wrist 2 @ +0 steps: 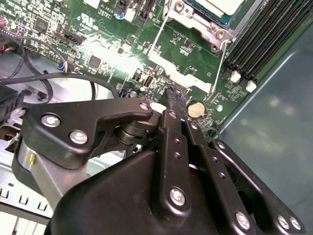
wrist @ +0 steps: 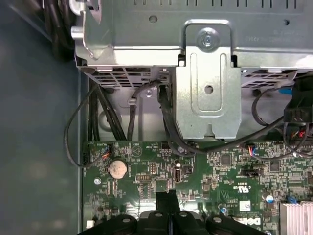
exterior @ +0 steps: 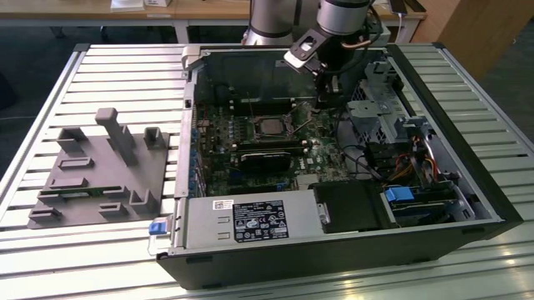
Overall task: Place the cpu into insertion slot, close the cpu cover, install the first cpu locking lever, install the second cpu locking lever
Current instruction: 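Close the cpu cover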
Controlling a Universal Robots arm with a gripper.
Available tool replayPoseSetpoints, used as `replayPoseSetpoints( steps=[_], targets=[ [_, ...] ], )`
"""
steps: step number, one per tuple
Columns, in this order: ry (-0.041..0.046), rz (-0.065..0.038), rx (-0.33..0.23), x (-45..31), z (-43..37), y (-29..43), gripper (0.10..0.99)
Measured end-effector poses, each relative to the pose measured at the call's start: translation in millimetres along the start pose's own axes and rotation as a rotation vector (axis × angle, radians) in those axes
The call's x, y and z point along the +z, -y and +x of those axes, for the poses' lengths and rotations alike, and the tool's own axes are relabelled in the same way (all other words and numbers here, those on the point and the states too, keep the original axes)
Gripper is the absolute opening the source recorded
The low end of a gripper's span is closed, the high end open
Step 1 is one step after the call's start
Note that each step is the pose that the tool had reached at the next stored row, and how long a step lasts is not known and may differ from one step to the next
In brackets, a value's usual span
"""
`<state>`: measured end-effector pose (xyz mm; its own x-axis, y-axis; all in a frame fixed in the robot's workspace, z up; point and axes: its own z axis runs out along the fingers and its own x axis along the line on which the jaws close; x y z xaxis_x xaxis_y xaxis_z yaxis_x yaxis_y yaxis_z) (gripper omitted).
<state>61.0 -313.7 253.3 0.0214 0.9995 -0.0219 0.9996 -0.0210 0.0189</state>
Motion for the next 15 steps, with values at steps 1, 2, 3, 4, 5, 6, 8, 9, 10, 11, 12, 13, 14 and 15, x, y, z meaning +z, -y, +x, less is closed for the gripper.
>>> replayPoseSetpoints(
  steps=[1,2,3,4,5,6,8,9,10,11,12,13,14,15],
  targets=[
    [0.0001,0.0,0.0,1.1,0.4,0.0,0.106],
    [0.0002,0.0,0.0,2.2,0.9,0.0,0.106],
    [0.0003,0.0,0.0,3.2,1.2,0.0,0.106],
    [0.0005,0.001,0.0,4.1,1.6,0.0,0.106],
    [0.0005,0.001,0.0,5.0,1.9,0.0,0.106],
    [0.0004,0.001,0.0,5.8,2.2,0.1,0.106],
    [0.0005,0.001,0.0,7.0,2.6,0.2,0.106],
    [0.0006,0.001,0.0,7.2,2.6,0.9,0.106],
    [0.0004,0.001,0.0,7.4,2.6,2.5,0.106],
    [0.0004,0.001,0.0,7.5,2.5,4.5,0.106],
    [0.0005,0.001,0.0,7.5,2.5,6.5,0.106],
    [0.0005,0.001,0.0,7.5,2.5,8.3,0.106],
    [0.0006,0.001,0.0,7.5,2.4,9.8,0.106],
    [0.0005,0.001,0.0,7.5,2.4,10.8,0.106]
  ],
)
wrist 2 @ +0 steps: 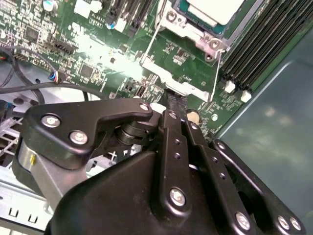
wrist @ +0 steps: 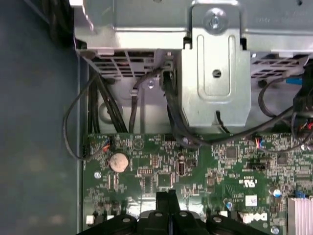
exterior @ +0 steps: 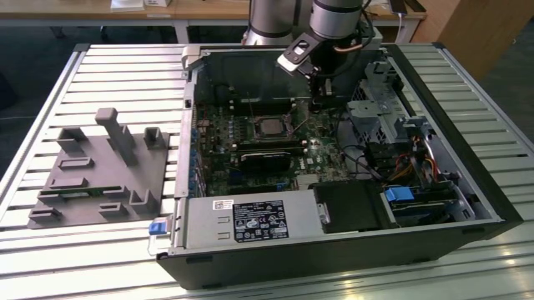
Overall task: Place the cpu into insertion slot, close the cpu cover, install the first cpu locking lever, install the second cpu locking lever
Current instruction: 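Close the cpu cover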
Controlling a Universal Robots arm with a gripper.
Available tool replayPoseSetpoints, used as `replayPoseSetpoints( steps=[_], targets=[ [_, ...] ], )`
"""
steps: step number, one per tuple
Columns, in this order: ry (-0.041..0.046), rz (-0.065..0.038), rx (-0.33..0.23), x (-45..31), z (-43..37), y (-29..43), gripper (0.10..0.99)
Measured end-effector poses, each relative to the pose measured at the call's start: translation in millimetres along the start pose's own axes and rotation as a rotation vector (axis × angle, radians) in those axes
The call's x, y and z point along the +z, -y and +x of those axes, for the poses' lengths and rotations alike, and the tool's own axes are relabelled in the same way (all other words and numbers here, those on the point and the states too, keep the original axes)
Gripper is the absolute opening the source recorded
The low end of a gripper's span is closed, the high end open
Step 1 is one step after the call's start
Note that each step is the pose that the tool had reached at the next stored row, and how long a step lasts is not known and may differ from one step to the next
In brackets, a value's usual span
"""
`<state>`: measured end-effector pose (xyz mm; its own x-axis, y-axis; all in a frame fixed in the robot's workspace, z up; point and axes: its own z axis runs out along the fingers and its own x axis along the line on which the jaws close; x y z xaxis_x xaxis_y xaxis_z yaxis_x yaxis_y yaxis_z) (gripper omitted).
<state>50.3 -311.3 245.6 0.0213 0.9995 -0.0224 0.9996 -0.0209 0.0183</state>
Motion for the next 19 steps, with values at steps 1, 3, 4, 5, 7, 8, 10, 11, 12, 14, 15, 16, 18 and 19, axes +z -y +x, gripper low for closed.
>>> replayPoseSetpoints(
  steps=[1,3,4,5,7,8,10,11,12,14,15,16,18,19],
  targets=[
    [-0.0001,0.0,0.0,0.0,0.0,1.2,0.106],
    [0.0,0.0,0.0,0.0,0.0,3.6,0.106],
    [0.0,0.0,0.0,0.0,-0.1,4.9,0.106],
    [-0.0001,0.0,0.0,0.0,-0.1,6.0,0.106],
    [-0.0001,0.0,0.0,0.0,-0.1,7.8,0.106],
    [-0.0001,0.0,0.0,0.0,-0.2,8.4,0.106],
    [-0.0001,0.0,0.0,0.0,-0.1,8.7,0.106],
    [-0.0001,0.0,0.0,0.0,-0.2,8.8,0.106],
    [-0.0001,0.0,0.0,0.0,-0.2,9.1,0.106],
    [-0.0001,0.0,0.0,0.0,-0.2,9.7,0.106],
    [-0.0001,0.0,0.0,0.0,-0.2,10.3,0.106],
    [0.0,0.0,0.0,-0.1,-0.2,11.2,0.106],
    [-0.0001,0.0,0.0,0.0,-0.2,13.7,0.106],
    [-0.0001,0.0,0.0,0.0,-0.3,15.2,0.106]
  ],
)
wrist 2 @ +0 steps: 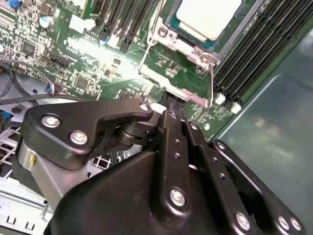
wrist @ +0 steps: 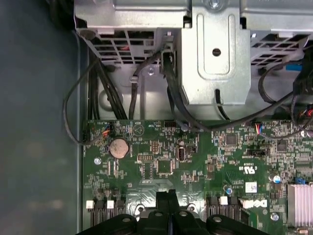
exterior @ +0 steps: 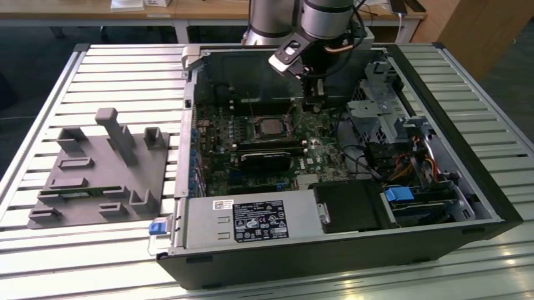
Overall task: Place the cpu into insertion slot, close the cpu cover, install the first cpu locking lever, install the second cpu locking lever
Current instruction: 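Close the cpu cover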
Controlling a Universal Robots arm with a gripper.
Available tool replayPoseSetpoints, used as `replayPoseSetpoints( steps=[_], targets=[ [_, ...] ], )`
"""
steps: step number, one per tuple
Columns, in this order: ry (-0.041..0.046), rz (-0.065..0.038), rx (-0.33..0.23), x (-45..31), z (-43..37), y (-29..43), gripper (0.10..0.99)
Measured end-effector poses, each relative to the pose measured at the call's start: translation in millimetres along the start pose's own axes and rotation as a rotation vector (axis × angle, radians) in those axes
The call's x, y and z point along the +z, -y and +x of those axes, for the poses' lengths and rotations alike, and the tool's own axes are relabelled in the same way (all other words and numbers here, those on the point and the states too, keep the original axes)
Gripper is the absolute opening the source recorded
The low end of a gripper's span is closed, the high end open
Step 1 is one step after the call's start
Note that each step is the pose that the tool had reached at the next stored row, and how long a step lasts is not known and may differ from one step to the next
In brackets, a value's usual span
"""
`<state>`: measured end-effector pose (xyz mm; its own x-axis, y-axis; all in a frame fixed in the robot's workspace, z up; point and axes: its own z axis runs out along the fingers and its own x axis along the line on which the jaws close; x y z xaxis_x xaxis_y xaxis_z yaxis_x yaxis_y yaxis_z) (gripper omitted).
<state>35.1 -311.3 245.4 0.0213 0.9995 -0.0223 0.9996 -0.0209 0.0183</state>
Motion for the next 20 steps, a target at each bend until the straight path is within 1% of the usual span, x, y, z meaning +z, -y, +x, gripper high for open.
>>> replayPoseSetpoints(
  steps=[10,20],
  targets=[
    [-0.0001,0.0,0.0,0.2,-0.3,14.4,0.106],
    [0.0,0.0,0.0,1.6,-0.5,25.6,0.106]
  ],
)
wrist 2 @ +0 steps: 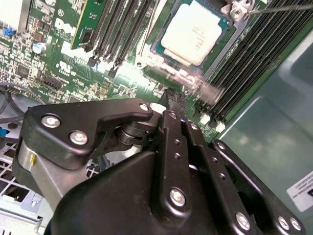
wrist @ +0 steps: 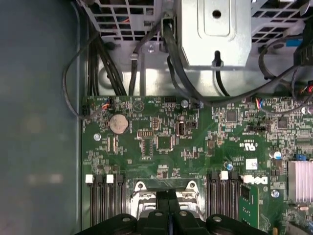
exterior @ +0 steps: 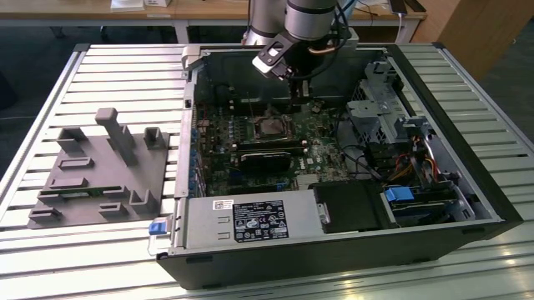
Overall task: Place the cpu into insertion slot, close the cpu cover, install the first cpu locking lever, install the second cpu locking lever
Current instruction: 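Close the cpu cover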
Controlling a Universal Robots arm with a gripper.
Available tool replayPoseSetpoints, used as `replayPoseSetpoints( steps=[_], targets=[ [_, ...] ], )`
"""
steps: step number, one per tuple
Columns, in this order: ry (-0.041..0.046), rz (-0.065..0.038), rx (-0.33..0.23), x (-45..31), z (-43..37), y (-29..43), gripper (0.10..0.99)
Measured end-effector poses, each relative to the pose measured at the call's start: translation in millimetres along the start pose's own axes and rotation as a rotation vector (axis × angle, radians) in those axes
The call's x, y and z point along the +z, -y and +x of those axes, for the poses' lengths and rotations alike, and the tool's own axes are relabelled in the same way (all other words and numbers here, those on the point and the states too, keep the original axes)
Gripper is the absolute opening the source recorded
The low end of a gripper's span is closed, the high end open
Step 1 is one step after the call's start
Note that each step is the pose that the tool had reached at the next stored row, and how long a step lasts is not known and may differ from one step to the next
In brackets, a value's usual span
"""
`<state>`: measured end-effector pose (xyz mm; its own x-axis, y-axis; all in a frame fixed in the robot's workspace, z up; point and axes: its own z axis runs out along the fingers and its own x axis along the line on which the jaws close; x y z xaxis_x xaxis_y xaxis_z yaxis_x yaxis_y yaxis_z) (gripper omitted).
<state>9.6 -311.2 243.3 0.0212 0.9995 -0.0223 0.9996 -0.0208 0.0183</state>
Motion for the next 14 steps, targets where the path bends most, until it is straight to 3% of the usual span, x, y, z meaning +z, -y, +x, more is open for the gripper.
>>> replayPoseSetpoints(
  steps=[8,14],
  targets=[
    [0.0,0.0,0.0,8.1,0.1,8.2,0.106],
    [0.0,0.0,0.0,8.9,0.0,16.7,0.106]
  ],
)
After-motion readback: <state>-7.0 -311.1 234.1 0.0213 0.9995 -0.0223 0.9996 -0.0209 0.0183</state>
